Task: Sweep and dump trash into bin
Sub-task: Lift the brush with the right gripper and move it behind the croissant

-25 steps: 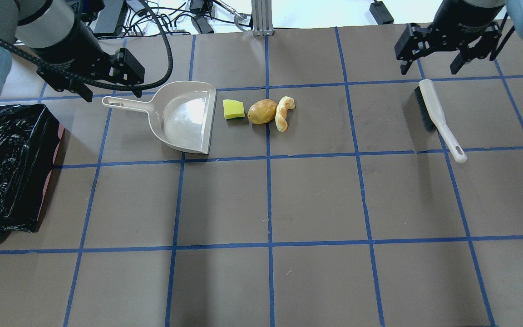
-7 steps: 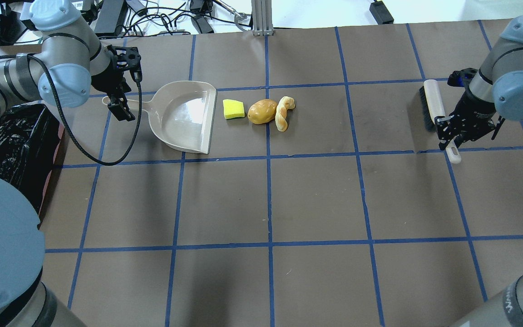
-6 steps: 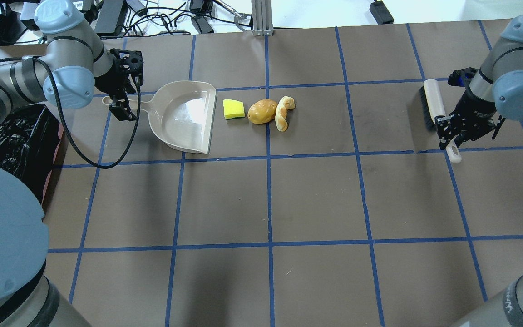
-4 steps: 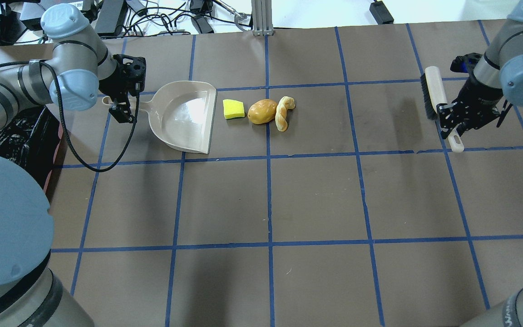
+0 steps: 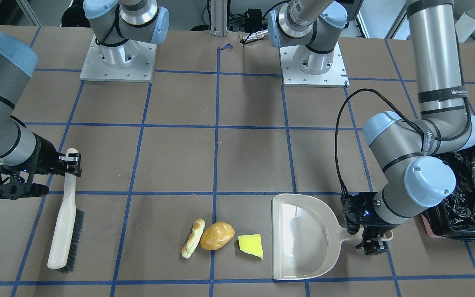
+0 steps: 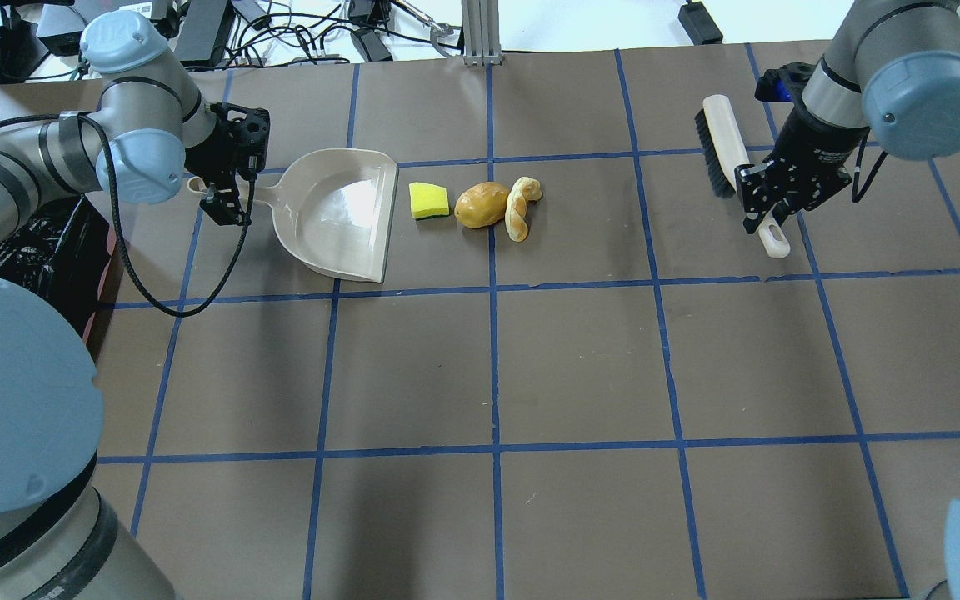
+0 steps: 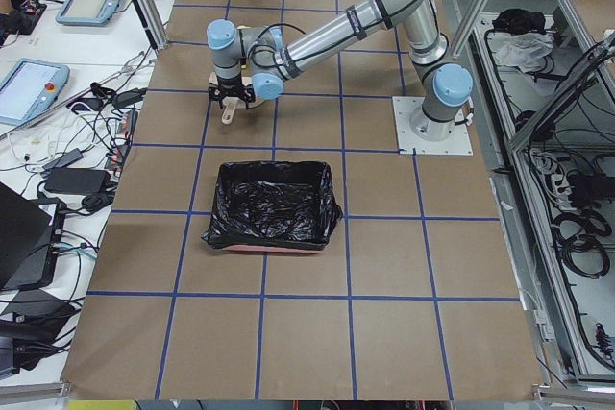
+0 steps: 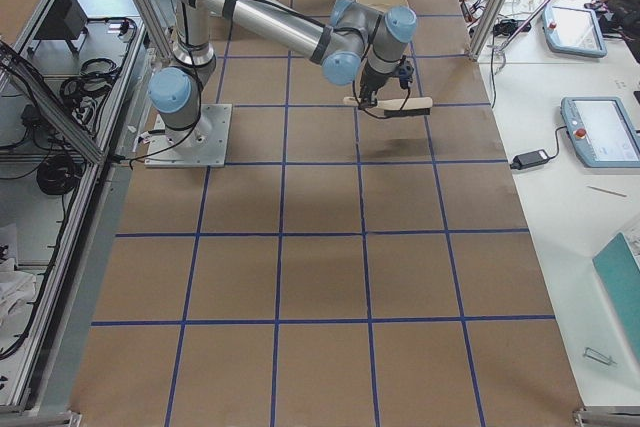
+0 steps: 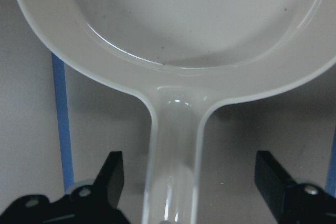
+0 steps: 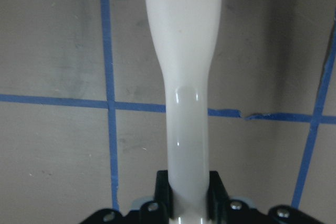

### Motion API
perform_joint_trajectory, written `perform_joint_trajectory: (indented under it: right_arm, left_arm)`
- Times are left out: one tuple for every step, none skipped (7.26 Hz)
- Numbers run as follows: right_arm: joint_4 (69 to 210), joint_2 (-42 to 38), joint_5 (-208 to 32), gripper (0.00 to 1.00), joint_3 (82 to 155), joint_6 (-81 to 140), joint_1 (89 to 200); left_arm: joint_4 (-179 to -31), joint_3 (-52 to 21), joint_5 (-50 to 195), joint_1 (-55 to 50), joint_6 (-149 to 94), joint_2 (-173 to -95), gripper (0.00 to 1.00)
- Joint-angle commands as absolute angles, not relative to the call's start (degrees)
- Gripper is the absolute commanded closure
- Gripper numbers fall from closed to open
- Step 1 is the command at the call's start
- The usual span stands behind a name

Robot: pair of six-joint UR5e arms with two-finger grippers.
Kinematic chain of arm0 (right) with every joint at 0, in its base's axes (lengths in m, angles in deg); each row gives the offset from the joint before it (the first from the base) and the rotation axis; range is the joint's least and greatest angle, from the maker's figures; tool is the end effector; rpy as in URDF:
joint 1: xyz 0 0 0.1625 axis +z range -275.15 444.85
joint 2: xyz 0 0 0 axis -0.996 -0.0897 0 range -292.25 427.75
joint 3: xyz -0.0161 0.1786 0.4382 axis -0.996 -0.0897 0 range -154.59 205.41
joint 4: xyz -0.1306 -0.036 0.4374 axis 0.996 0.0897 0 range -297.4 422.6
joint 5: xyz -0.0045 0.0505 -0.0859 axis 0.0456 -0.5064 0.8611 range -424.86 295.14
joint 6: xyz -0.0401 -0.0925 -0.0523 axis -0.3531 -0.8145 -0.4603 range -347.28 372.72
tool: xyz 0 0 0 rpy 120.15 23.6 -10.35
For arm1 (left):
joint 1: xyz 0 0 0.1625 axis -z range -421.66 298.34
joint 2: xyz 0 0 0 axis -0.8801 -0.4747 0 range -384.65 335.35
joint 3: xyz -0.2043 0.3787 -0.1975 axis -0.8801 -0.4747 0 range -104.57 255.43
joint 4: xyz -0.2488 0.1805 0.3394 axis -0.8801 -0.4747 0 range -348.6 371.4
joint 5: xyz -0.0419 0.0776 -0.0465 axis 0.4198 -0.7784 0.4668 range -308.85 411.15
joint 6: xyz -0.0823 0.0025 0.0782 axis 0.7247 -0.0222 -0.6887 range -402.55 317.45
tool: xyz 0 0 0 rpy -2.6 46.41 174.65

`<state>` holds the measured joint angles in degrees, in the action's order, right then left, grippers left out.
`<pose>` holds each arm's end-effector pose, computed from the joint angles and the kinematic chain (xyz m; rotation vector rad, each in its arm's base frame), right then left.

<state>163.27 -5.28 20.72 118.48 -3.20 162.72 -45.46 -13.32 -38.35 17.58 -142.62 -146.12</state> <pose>0.0065 -0.6456 0.3372 -0.0903 3.0186 0.2119 0.0045 -0.7433 0.2375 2.1816 2.2080 -0.0564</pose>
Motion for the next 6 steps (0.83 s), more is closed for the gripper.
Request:
perform_joint_trajectory:
  right_arm:
    - [163.7, -4.4, 17.6, 1.00, 115.0, -0.1, 164.9]
    - [164.2, -4.1, 18.0, 1.00, 115.2, 1.2, 168.5]
    - [165.9, -3.7, 20.1, 1.00, 114.7, 0.7, 170.2]
    - [166.7, -1.9, 20.3, 1.00, 115.5, 0.4, 170.2]
    - [167.8, -1.8, 19.6, 1.00, 115.3, 1.6, 170.3]
    - [167.5, -1.6, 19.9, 1.00, 115.5, 5.7, 170.4]
  left_arm:
    - [-45.4, -12.8, -39.0, 17.7, -143.3, -146.1, 0.66]
    - [-45.3, -12.7, -39.1, 17.6, -143.4, -146.2, 0.82]
    - [-45.4, -12.7, -39.2, 17.7, -143.4, -146.1, 0.96]
    - [-45.4, -12.8, -39.3, 17.7, -143.4, -146.1, 1.00]
    - [-45.4, -12.8, -39.4, 18.0, -143.4, -145.9, 1.00]
    - [-45.4, -12.8, -41.4, 18.2, -143.4, -145.3, 1.00]
